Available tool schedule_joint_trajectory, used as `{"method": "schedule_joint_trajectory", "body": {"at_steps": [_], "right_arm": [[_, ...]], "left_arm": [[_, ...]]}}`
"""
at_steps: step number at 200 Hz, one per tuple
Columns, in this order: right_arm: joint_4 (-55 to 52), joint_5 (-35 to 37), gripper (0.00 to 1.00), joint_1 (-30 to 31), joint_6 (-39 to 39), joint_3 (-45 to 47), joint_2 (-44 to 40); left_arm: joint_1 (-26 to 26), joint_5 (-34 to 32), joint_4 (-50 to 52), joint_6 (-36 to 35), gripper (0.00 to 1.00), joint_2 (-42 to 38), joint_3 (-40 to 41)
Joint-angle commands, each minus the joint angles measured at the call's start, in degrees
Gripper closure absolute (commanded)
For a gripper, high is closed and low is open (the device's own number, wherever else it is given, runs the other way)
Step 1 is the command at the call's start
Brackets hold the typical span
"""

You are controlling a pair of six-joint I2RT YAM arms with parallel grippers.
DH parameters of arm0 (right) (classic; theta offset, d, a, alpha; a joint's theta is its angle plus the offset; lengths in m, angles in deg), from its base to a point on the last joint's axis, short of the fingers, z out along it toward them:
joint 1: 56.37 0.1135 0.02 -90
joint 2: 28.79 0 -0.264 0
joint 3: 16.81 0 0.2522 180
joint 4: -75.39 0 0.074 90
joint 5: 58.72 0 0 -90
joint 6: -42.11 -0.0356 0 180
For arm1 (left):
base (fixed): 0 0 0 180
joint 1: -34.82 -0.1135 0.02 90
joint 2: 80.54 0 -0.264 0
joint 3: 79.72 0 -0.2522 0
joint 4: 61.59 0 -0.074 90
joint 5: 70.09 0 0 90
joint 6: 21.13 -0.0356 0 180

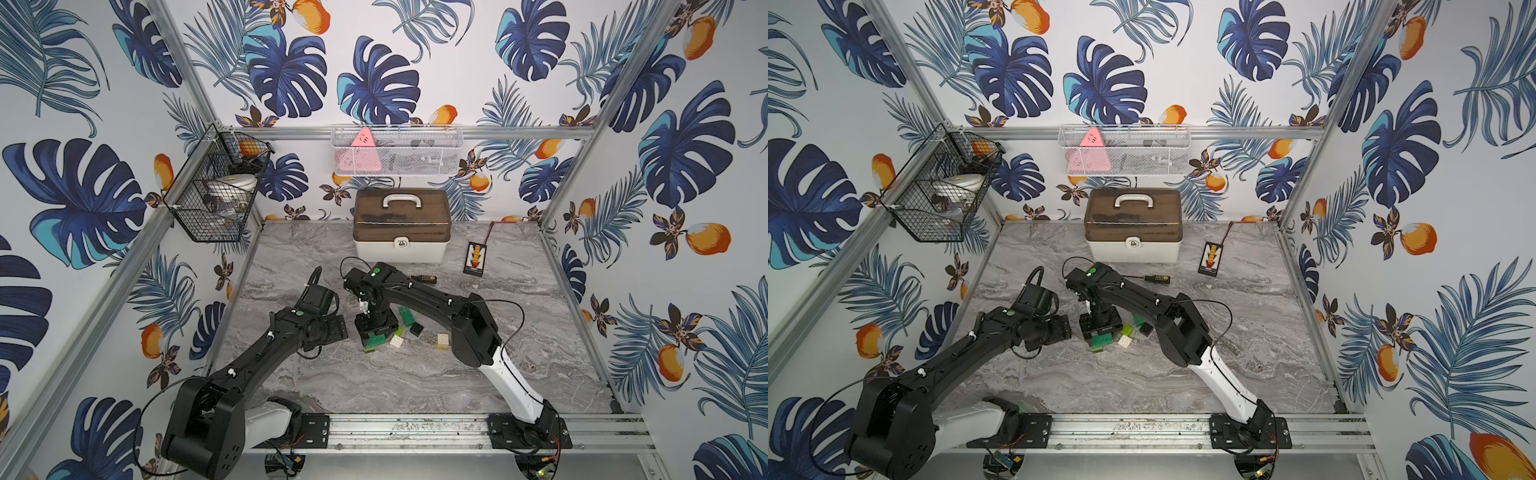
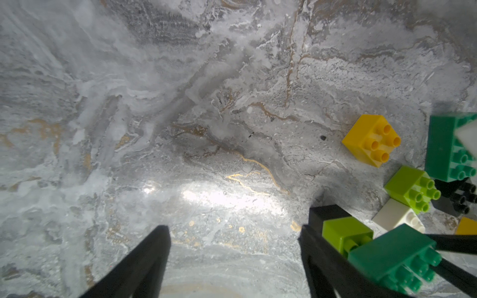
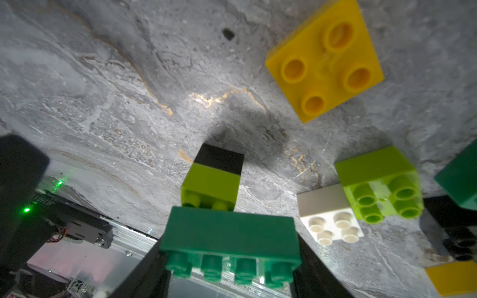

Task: Assemble a giraffe with lego
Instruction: Assemble the lego brick with the lego brick.

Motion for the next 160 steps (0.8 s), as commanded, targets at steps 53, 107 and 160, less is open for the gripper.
{"method": "schedule_joint_trajectory", "body": {"at_steps": [53,107,160], "right_arm": [[-2.5,1.0,0.51,-1.1,-3.1,2.3,0.8],[-4.1,2.8,0.51,-1.1,-3.3,0.1,1.0],[-5.6,3.3,0.51,-0.9,-4.0,-3.8,1.6]], "left_arm": [[2.9,-4.6,0.8,-0.3,0.16,-1.2,-0.4],[4.1,-5.0,0.7,0.2,0.16,-1.3,0.0],[4.1,-4.3,0.1,0.7,0.16,-0.8,0.5]]}}
